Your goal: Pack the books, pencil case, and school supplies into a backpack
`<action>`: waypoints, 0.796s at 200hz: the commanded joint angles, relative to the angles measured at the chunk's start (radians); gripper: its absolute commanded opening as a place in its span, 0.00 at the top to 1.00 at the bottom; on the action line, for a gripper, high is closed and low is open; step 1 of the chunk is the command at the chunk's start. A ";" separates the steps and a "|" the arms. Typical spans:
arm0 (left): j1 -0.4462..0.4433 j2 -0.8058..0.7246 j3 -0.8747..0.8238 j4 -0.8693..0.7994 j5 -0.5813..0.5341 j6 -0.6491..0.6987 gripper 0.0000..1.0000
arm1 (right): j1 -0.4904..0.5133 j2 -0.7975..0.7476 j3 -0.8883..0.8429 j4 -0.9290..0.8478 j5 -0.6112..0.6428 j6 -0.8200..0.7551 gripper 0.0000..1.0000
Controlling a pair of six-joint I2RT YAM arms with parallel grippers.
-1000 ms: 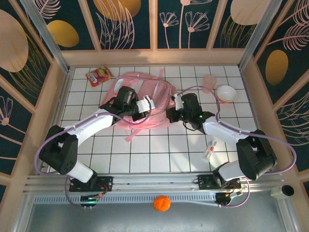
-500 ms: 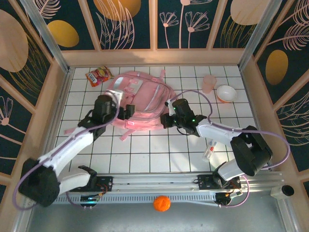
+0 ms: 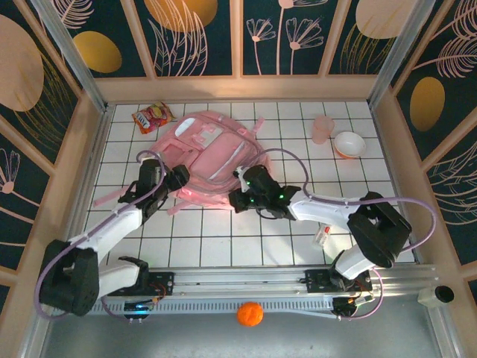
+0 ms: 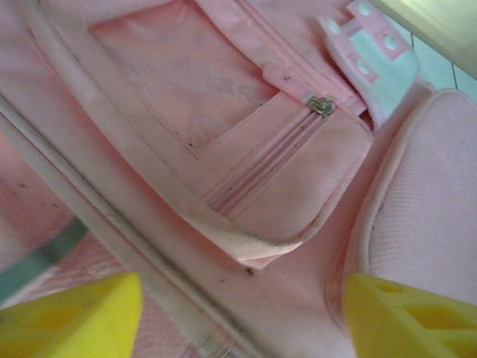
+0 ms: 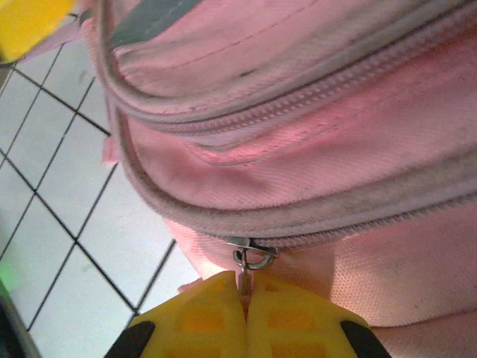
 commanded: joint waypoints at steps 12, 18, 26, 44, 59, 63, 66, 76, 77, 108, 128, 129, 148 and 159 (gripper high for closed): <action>0.027 0.115 0.062 0.179 0.092 -0.062 0.20 | 0.089 0.051 0.078 0.060 0.022 0.069 1.00; 0.028 0.135 0.082 0.191 0.102 -0.063 0.20 | 0.095 0.056 0.081 0.067 0.021 0.082 1.00; 0.028 0.157 0.113 0.192 0.108 -0.063 0.20 | 0.097 0.058 0.077 0.083 0.019 0.096 1.00; 0.028 0.188 0.188 0.134 0.104 -0.070 0.22 | 0.096 0.060 0.071 0.103 0.034 0.128 1.00; 0.027 0.180 0.234 0.021 0.101 -0.117 0.23 | 0.092 0.068 0.074 0.108 0.039 0.150 1.00; 0.028 0.170 0.238 -0.010 0.101 -0.137 0.24 | 0.091 0.070 0.076 0.111 0.037 0.155 1.00; 0.028 0.162 0.240 -0.034 0.101 -0.159 0.24 | 0.090 0.074 0.077 0.113 0.034 0.158 1.00; 0.027 0.122 0.226 -0.082 0.119 -0.222 0.25 | 0.090 0.083 0.079 0.123 0.029 0.170 1.00; 0.027 0.118 0.225 -0.086 0.120 -0.228 0.25 | 0.090 0.083 0.080 0.125 0.028 0.170 1.00; 0.026 -0.070 0.113 -0.184 0.119 -0.423 0.28 | 0.090 0.111 0.082 0.170 0.006 0.212 1.00; 0.018 -0.139 0.075 -0.256 0.150 -0.517 0.29 | 0.091 0.126 0.092 0.180 -0.006 0.218 1.00; 0.017 -0.141 0.073 -0.258 0.151 -0.523 0.29 | 0.091 0.128 0.094 0.180 -0.007 0.218 1.00; 0.001 -0.155 0.046 -0.278 0.197 -0.606 0.33 | 0.091 0.140 0.110 0.179 -0.013 0.213 1.00; -0.023 -0.138 0.047 -0.281 0.206 -0.638 0.36 | 0.091 0.142 0.117 0.177 -0.015 0.210 1.00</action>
